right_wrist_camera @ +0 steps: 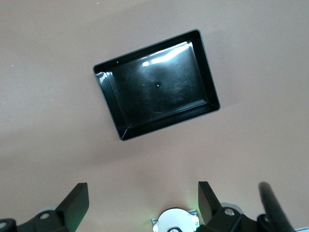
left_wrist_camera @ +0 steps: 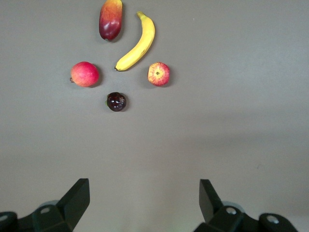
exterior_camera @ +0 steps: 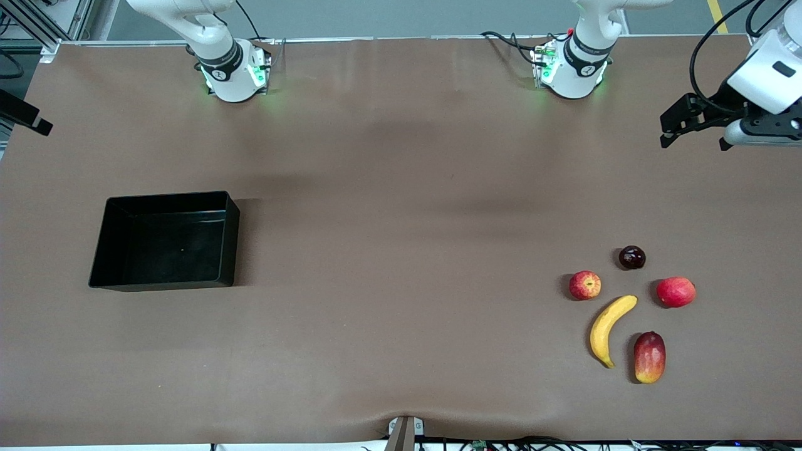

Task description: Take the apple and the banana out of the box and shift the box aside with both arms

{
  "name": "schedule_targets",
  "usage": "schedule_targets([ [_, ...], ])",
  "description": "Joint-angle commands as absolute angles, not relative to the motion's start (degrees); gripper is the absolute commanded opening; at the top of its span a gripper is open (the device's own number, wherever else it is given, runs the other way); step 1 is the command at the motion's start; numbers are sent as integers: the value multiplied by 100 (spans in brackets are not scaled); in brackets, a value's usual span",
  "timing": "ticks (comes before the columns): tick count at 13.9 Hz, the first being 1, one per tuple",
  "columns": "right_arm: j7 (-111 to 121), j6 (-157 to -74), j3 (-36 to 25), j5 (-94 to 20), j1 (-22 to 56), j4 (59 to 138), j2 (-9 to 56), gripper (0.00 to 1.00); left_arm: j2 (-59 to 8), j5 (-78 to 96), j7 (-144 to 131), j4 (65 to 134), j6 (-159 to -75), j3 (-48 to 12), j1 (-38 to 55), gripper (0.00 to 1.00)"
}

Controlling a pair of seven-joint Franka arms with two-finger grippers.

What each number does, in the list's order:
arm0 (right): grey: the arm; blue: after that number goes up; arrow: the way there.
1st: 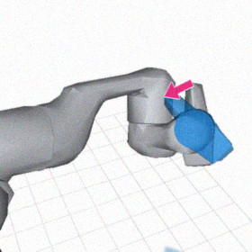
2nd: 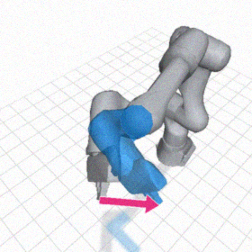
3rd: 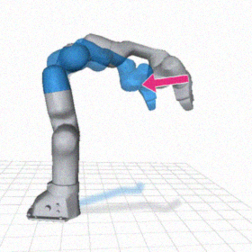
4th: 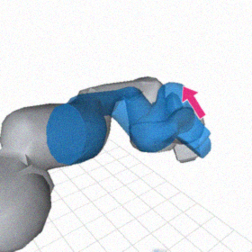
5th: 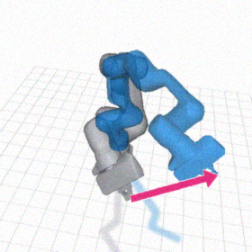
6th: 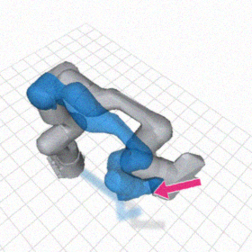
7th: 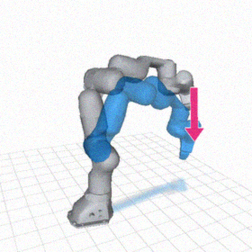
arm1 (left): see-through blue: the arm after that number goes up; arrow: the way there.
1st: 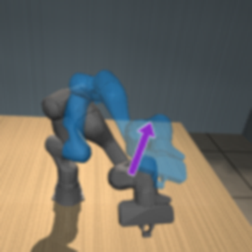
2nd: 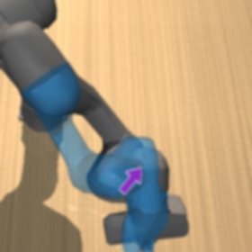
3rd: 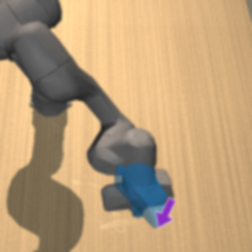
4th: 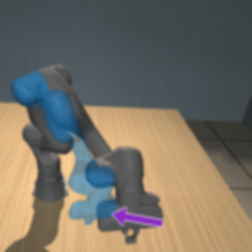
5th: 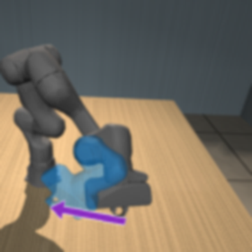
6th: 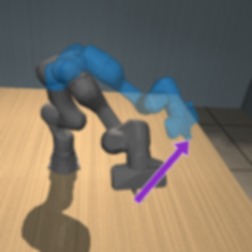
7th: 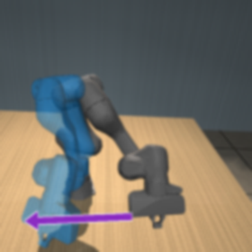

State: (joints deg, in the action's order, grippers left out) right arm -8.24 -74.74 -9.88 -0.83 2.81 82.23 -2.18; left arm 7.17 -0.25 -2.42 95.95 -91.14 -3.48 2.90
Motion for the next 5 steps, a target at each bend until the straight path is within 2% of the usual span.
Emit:
schedule_targets([
  [1,-599,-7392,-782,211,193,8174,-229,100,782,79,-482,9571,-9141,-299,334,100],
  [5,448,-7488,-800,211,158,8183,-229,100,782,53,-756,9571,-9141,-325,334,100],
])
